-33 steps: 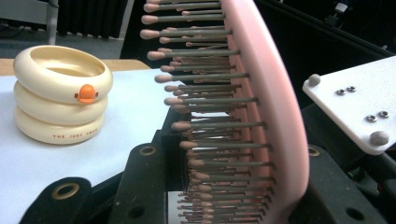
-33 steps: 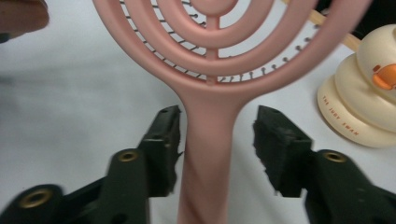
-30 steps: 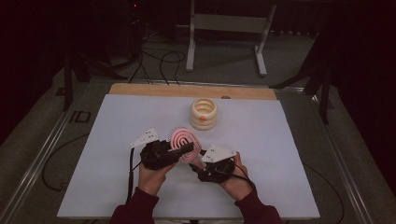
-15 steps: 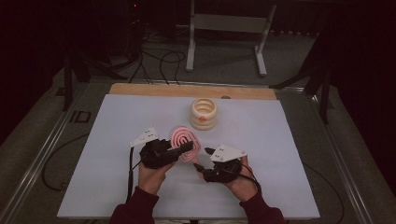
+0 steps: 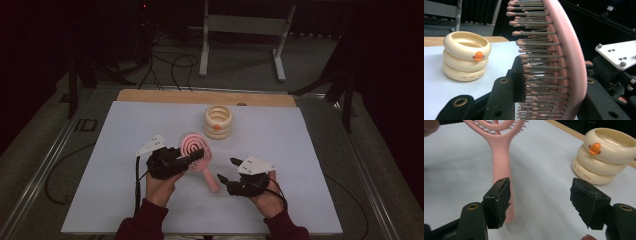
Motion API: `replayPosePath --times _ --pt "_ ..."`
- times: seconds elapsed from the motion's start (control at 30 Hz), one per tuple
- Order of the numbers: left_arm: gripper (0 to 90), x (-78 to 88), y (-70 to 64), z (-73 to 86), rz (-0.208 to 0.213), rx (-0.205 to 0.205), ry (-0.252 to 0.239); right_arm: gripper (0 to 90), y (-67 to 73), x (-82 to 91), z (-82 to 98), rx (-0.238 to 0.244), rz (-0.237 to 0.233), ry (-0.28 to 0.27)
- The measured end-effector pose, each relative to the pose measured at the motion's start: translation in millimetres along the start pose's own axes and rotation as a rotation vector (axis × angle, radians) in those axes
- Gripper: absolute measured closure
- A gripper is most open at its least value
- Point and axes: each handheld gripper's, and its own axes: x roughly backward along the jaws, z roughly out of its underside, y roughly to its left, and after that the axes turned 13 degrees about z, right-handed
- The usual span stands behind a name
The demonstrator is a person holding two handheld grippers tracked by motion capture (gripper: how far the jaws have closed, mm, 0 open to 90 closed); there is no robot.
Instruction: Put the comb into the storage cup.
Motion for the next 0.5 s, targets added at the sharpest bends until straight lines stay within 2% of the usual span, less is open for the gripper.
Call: replayPosePath --times 0.13,0.33,0.43,0.47,0.5 --pt "64.7 0.6 1.0 -0.5 -0.002 0.001 -0.004 31.9 -3.7 4.4 4.2 -0.02 0.015 -0.003" --pt "64.7 1.8 1.8 -2.6 -0.006 -0.002 -0.008 31.7 -8.9 8.3 9.8 -0.025 0.03 -0.011" --pt "64.7 3.4 2.0 -4.5 -0.01 -0.003 -0.015 31.5 -10.6 10.7 11.5 -0.04 0.039 -0.018" --pt "64.7 3.7 2.1 -5.0 -0.011 -0.004 -0.017 31.3 -12.2 13.4 13.3 -0.069 0.048 -0.031" --pt "64.7 4.3 2.3 -5.5 -0.013 -0.007 -0.017 31.3 -13.9 14.7 14.6 -0.057 0.051 -0.031"
